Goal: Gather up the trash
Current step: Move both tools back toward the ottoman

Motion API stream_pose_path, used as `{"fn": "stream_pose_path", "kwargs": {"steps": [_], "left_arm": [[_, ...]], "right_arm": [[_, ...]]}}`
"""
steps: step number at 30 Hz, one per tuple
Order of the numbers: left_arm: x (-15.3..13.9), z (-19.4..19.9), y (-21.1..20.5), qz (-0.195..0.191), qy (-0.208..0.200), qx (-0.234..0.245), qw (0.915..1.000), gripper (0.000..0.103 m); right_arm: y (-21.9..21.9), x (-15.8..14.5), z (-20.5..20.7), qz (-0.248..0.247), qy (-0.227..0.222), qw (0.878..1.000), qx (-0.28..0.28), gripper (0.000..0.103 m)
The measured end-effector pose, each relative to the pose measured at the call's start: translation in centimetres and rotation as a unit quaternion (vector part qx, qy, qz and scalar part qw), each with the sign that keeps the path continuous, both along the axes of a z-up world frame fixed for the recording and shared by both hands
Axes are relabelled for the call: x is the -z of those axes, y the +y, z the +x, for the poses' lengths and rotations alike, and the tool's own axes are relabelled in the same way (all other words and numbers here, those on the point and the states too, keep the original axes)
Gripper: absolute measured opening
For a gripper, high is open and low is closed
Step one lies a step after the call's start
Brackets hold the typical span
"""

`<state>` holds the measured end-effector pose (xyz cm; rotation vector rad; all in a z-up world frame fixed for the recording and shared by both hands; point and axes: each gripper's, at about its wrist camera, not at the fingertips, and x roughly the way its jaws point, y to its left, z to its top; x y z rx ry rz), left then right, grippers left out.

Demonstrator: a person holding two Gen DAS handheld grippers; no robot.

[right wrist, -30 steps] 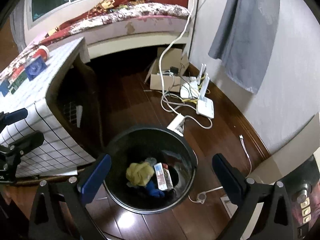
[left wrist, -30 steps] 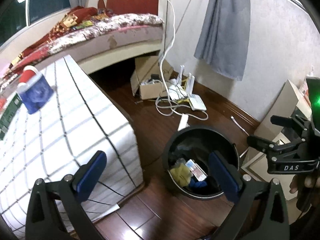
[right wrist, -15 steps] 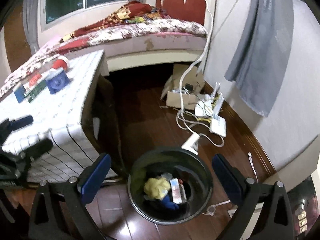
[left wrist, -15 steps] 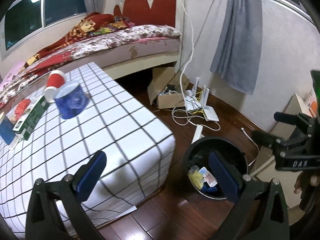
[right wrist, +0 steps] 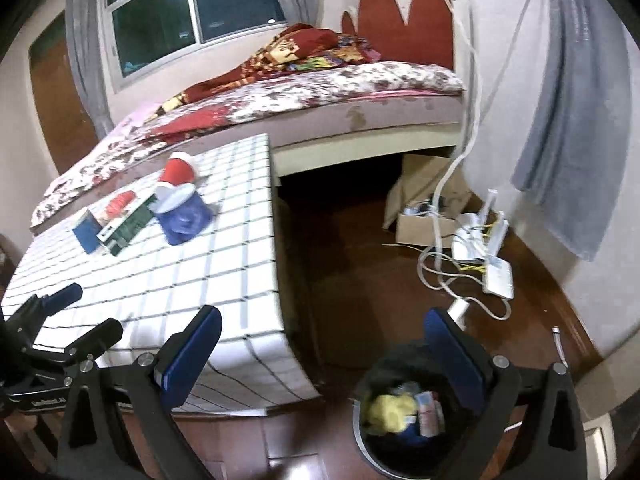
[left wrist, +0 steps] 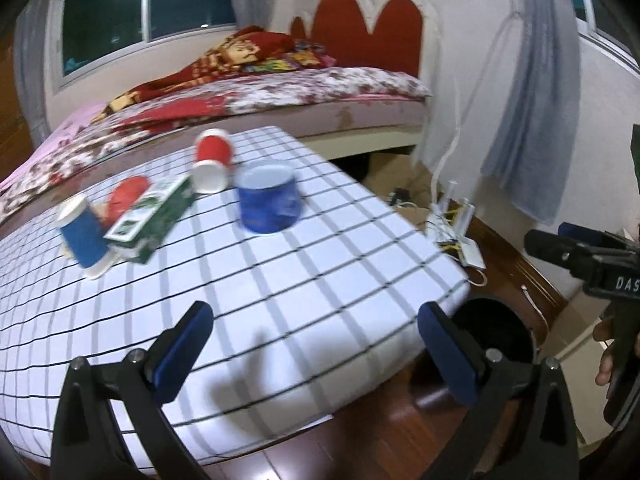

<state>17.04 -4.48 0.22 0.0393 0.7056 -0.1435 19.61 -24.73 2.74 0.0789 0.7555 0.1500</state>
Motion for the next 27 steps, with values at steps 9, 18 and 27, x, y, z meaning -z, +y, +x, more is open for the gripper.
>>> {"fn": "stream_pose_path", "kwargs": {"steps": [9,18,27], "left_arm": [[0.2,0.0,7.1,-0.005,-0.003,-0.062,0.9981,0.102],[0.2,0.5,13.5,-0.001,-0.003,-0.118,0.9931,0.102],[0.7,2.4,18.4,0.008,-0.006,-0.165,0.9862,0.102]], "right_arm": [[6.5,-0.3,2.2,0.019,-0.008,0.999,-0.044,0.102],[13.3,-0.6,4.8,0.003,0.010,0.996,-0.084,0.102],[17.7,-0.2,7.9,-0.027,-0.012,0.994,-0.101,0.102]]}}
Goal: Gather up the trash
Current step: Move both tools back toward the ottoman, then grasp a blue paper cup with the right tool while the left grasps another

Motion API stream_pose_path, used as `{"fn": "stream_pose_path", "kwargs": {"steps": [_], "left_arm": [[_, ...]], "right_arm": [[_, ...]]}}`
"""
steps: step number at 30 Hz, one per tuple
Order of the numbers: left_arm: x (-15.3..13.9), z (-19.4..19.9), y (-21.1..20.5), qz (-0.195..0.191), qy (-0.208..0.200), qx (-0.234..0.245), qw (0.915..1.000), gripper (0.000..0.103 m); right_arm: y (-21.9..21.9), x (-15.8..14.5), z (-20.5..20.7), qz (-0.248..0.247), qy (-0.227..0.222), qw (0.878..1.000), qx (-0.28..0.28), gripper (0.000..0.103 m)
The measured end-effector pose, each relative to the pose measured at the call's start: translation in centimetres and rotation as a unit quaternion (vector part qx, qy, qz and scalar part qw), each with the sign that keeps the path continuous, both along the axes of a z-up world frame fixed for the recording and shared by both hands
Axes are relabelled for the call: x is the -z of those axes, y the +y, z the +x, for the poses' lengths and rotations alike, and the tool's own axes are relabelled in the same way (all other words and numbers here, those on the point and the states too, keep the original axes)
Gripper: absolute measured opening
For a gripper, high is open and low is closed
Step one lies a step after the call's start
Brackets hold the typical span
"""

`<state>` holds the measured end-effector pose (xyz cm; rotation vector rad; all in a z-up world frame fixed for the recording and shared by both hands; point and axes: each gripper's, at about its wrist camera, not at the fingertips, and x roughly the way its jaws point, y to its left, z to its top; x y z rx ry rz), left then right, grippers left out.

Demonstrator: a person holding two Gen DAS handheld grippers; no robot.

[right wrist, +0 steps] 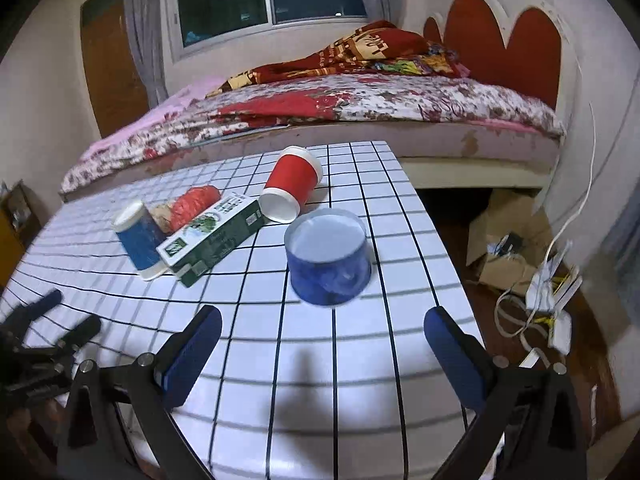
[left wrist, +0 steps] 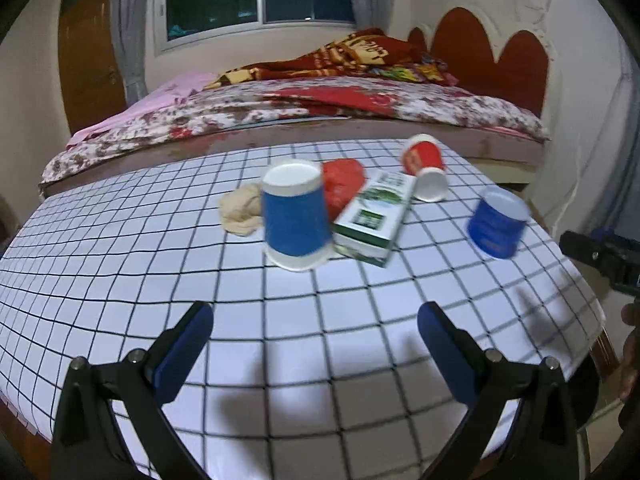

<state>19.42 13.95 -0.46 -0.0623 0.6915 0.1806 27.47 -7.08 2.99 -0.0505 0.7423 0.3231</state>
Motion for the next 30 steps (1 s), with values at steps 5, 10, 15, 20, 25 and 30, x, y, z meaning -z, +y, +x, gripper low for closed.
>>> {"fn": "stream_pose_path", "kwargs": {"steps": [5,10,15,20,25,30], "left_arm": [[0.1,2.6,2.4,-0.012,-0.010,-0.014,0.9998,0.099],[0.7,6.2,3.4,-0.021,-0.006,-0.010,0.9997,0.093],[1.4,8.1,3.9,-0.024,-0.002,-0.012,0.9996,0.093],[1.9,9.1,4.4,-0.032,0.001,-0.013,0.9994,0.093],[2.1,9.9,4.6,-0.041,0.001,-0.005,0.9991,0.087],[2.1,10.1,4.3,-0.041,0.007,0.017,0.9990,0.060]], "right_arm": [[1.3,1.6,2.9,-0.012,0.005,1.000,0.008,0.102],[1.5,2.9,5.6,-0.014,0.021,1.000,0.010,0.102],[2.2,3.8,7.1,-0.020,0.030,0.999,-0.004,0.099],[3.1,4.3,7.8,-0.028,0.033,0.999,-0.019,0.091],[3.5,4.6,8.2,-0.039,0.034,0.999,-0.017,0.084],[3.4,4.7,8.0,-0.042,0.035,0.998,-0.019,0.076]]}}
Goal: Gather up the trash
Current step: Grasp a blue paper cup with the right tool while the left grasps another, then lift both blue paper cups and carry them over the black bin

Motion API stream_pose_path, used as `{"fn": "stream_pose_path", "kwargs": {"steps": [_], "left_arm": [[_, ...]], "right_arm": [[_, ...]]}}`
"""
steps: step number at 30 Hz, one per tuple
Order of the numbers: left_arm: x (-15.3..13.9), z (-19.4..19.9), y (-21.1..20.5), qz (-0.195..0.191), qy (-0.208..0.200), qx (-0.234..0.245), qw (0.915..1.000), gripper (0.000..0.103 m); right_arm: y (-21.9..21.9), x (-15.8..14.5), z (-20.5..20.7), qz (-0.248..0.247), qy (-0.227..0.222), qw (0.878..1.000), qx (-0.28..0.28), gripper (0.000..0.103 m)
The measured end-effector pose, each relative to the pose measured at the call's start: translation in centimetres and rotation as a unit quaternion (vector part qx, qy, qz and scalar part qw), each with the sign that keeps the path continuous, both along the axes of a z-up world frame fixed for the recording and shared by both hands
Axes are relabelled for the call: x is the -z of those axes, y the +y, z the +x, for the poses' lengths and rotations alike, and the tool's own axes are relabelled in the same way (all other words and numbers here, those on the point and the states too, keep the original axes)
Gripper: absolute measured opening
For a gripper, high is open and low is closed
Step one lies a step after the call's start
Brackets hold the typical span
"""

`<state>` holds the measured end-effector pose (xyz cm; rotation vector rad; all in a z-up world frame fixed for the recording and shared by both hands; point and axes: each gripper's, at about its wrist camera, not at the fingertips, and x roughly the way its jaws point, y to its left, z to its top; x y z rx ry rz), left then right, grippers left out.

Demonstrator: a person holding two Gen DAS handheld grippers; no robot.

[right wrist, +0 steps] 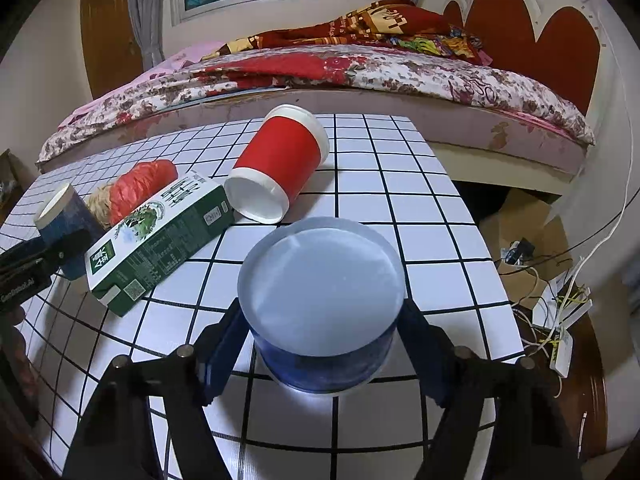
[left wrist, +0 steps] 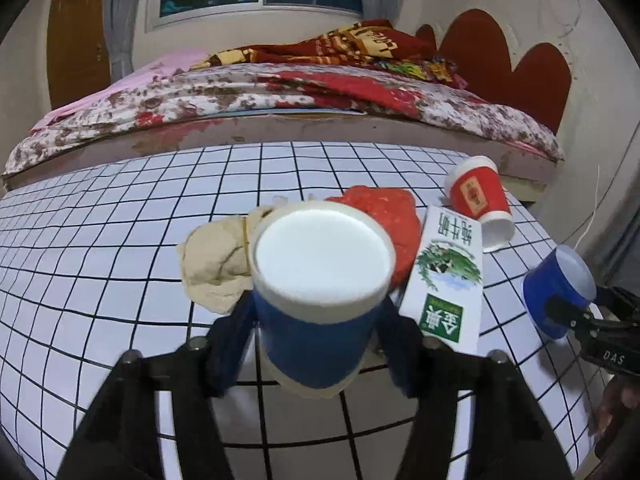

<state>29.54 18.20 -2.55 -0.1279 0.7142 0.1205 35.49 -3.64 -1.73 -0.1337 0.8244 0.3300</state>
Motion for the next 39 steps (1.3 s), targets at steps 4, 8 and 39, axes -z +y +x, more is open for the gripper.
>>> {"fn": "stream_pose_path", "kwargs": {"steps": [4,8,39], "left_arm": [[-1.4,-1.6,-0.4,0.021,-0.027,-0.001,0.9994,0.060],[-2.8,-3.1,-0.6,0.028,-0.045,-0.003,0.9986,0.060],[-5.3,-9.5,-16.4,0.026,-0.066,0.121,0.9901,0.060]], "right_arm": [[-0.4,-0.9,-0.6,0.005,-0.015,1.000,-0.004,0.076],[-1.1,-2.1,-1.5,0.017,-0.025,1.000,-0.004,0.076],[-13.0,-7.1,-11.9,0.014,-0.076,0.997,0.021,0.076]]}}
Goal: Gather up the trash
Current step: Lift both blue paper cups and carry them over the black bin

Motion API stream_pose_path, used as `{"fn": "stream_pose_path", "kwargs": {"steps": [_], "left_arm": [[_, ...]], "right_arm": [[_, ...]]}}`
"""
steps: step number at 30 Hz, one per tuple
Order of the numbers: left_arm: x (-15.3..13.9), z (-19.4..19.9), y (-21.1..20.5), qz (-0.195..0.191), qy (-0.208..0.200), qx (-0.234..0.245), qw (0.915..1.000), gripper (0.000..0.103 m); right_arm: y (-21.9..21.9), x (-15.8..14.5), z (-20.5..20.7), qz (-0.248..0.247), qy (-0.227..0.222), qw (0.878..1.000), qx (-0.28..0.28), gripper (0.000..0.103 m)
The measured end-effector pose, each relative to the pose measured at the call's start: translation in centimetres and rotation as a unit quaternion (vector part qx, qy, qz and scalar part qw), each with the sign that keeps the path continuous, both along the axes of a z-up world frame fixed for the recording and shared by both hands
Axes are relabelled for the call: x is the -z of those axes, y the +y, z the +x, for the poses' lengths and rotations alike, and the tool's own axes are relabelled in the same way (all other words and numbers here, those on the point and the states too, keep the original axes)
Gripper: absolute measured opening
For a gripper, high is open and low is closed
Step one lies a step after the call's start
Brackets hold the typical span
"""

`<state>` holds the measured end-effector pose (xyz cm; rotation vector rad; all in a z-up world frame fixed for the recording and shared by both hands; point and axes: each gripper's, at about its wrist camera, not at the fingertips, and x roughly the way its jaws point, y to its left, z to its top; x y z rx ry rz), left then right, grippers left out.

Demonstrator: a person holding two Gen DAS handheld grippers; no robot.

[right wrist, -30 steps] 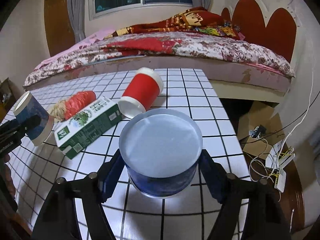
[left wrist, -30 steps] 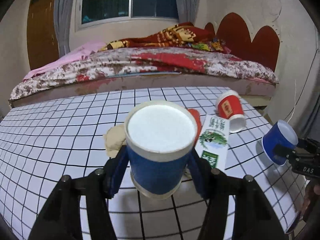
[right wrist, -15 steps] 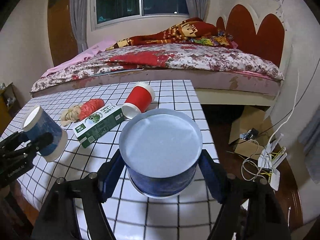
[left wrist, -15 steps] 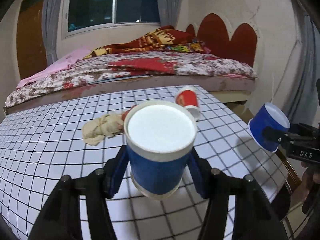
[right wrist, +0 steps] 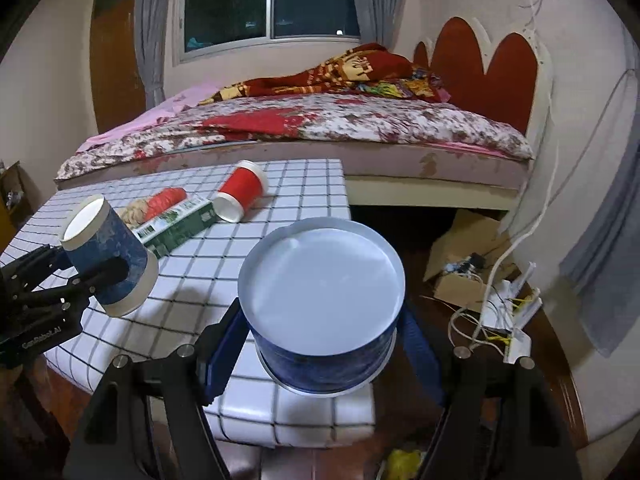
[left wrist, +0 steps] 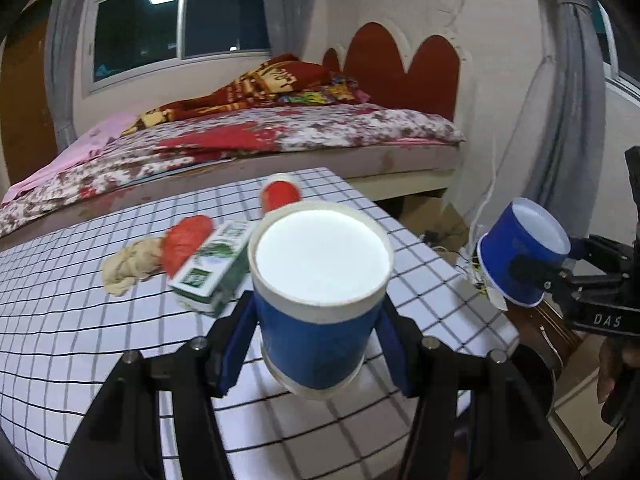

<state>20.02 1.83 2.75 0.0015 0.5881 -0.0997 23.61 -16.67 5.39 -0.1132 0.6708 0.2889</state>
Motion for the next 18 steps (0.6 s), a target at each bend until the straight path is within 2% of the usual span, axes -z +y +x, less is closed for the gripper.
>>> {"fn": "stream_pose_path", "kwargs": {"steps": [18], "left_arm": [[0.7,-0.5,-8.4,0.006,0.009,0.074,0.9972,0.060]], "right_arm": [[-6.7,0.5,-2.4,0.002,0.003,0.999,0.045,0.076]]}}
